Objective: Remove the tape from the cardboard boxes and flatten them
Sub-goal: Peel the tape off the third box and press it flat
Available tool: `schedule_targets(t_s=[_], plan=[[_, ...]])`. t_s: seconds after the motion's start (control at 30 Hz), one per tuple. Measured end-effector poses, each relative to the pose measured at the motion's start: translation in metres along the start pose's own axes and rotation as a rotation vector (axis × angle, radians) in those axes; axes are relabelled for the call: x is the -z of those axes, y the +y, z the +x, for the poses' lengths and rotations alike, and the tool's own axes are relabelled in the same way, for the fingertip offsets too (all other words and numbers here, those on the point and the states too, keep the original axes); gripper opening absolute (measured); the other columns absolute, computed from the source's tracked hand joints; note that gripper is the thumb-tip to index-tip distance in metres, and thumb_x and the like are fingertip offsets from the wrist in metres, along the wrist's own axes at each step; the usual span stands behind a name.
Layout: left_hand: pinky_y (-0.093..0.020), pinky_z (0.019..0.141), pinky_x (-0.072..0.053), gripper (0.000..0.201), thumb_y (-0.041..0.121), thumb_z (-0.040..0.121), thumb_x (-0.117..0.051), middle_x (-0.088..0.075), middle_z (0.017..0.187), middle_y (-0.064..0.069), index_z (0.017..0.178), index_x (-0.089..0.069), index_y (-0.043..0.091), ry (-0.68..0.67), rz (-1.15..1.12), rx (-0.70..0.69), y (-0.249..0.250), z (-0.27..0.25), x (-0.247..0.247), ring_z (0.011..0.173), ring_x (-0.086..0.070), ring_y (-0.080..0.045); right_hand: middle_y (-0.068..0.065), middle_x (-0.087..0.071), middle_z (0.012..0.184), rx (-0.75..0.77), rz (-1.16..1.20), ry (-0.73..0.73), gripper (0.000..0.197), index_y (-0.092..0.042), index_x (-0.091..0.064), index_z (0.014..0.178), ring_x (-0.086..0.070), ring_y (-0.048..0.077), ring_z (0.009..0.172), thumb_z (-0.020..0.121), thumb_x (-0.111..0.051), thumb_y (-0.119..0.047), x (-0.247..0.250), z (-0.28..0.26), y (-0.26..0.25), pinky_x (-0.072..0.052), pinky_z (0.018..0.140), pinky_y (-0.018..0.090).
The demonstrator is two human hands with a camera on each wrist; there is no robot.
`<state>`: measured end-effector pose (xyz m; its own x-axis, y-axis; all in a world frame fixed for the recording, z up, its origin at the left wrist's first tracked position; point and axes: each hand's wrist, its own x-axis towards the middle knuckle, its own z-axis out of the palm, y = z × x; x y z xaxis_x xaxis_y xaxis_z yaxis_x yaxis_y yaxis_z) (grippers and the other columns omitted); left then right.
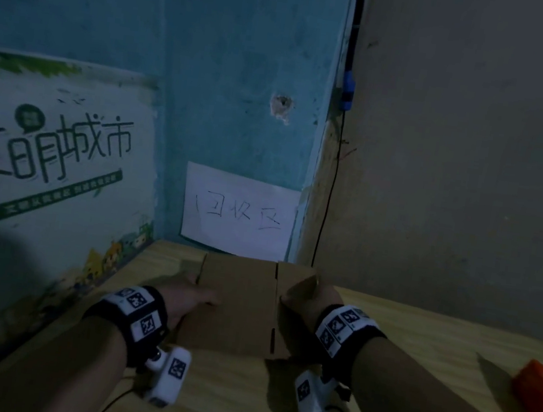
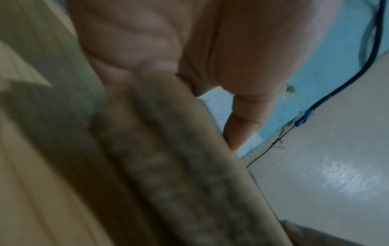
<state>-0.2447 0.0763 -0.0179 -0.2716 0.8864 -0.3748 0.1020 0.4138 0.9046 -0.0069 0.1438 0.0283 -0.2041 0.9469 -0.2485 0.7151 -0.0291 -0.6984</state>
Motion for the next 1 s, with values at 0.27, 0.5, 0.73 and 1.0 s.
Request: schedule_targets(t_s=[0.27, 0.5, 0.73, 1.0], plan=[[-0.047, 0.101, -0.057, 0.125, 0.065, 0.037, -0.086, -0.065, 0.139, -0.016, 0.144, -0.057, 0.007, 0.182, 0.333, 0.024, -0.027, 0.051, 0.016, 0.117, -0.067, -0.034, 0.007, -0.043, 0.155, 0.220, -0.302, -0.076, 0.070, -0.020, -0.034, 0.154, -0.046, 0.028, 0.138, 0.093, -0.068, -0.026, -0.015, -0.010, 0.000, -0.042, 0.113, 0.040], [-0.030, 0.112, -0.041, 0.068, 0.042, 0.090, -0.078, -0.048, 0.158, -0.005, 0.149, -0.053, 0.020, 0.218, 0.751, -0.151, 0.018, -0.009, -0.001, 0.140, -0.050, -0.024, 0.001, -0.051, 0.149, 0.201, -0.436, -0.245, 0.058, -0.024, -0.046, 0.146, -0.049, 0.023, 0.135, 0.094, -0.067, -0.038, -0.024, -0.005, 0.005, -0.041, 0.108, 0.037], [-0.029, 0.113, -0.038, 0.073, 0.046, 0.087, -0.080, -0.045, 0.159, -0.003, 0.149, -0.054, 0.018, 0.134, 0.949, -0.100, 0.012, 0.002, -0.005, 0.143, -0.047, -0.022, 0.001, -0.062, 0.130, 0.200, -0.595, -0.249, 0.059, -0.023, -0.058, 0.131, -0.061, 0.025, 0.117, 0.082, -0.075, -0.051, -0.034, 0.009, 0.007, -0.052, 0.098, 0.039], [-0.031, 0.120, -0.035, 0.076, 0.051, 0.089, -0.076, -0.039, 0.164, -0.006, 0.153, -0.050, 0.018, 0.114, 1.040, -0.145, 0.011, 0.019, 0.001, 0.149, -0.041, -0.024, -0.001, -0.056, 0.142, 0.190, -0.539, -0.269, 0.059, -0.023, -0.052, 0.142, -0.055, 0.025, 0.128, 0.090, -0.070, -0.043, -0.029, 0.014, 0.007, -0.045, 0.100, 0.037]])
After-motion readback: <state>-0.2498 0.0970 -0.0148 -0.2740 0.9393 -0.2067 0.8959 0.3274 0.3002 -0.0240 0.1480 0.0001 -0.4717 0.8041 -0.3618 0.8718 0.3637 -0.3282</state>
